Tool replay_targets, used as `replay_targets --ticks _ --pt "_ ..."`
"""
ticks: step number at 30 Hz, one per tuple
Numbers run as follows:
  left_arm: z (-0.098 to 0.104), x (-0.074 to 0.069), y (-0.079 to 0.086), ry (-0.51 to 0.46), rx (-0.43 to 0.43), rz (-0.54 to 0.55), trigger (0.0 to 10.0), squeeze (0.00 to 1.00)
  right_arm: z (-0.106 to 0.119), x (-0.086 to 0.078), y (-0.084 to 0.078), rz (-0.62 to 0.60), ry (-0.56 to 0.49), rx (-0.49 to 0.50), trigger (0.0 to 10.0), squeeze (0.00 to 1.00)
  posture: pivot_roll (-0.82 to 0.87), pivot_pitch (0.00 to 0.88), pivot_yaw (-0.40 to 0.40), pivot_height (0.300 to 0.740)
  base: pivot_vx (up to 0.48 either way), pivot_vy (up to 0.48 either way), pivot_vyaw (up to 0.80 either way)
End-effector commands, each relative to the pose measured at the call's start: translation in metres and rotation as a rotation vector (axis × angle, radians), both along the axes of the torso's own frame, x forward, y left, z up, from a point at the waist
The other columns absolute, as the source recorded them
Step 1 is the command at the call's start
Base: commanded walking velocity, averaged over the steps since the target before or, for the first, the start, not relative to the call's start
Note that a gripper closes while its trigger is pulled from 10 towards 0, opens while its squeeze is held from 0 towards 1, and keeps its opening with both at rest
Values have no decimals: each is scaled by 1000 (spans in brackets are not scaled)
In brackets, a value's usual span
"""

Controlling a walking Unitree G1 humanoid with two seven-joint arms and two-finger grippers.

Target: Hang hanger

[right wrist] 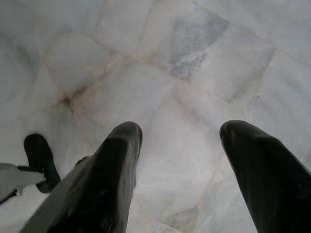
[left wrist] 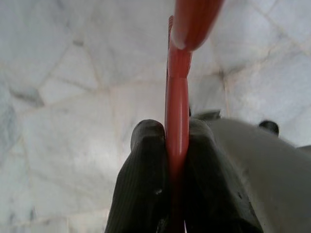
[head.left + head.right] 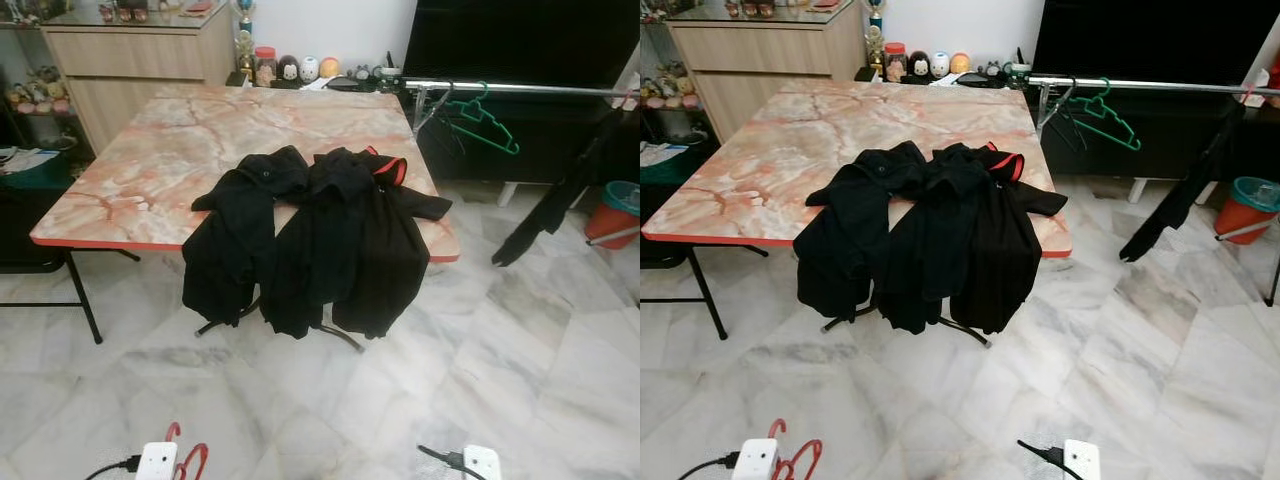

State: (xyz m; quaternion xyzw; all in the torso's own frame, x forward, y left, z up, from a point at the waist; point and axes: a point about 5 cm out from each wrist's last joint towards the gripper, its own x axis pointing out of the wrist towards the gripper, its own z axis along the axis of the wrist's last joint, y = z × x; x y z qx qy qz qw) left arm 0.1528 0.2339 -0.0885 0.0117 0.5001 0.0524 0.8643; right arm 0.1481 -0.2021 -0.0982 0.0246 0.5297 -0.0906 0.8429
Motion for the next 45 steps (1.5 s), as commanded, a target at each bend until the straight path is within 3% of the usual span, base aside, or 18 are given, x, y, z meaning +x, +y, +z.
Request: replay_targets --ticks 1,7,14,21,45 --pt "-3 -8 4 26 20 16 10000 0 1 2 -1 24 -7 -19 10000 0 -82 0 -42 732 0 0 0" --pt "-2 -35 33 58 60 16 10000 0 -2 -10 -5 52 -8 -38 10000 0 -84 0 -42 732 0 -46 0" --pt "-1 -47 45 74 60 21 10000 0 -4 -17 -6 91 9 -56 10000 0 -89 0 -38 732 0 -149 0" --pt "-3 -35 31 62 48 -27 10000 0 -4 -16 -6 82 19 -56 10000 0 -93 0 -33 732 0 -214 0" --pt "-2 -37 32 65 39 -32 10000 0 -4 -15 -3 96 15 -54 10000 0 -95 0 -20 732 0 -356 0"
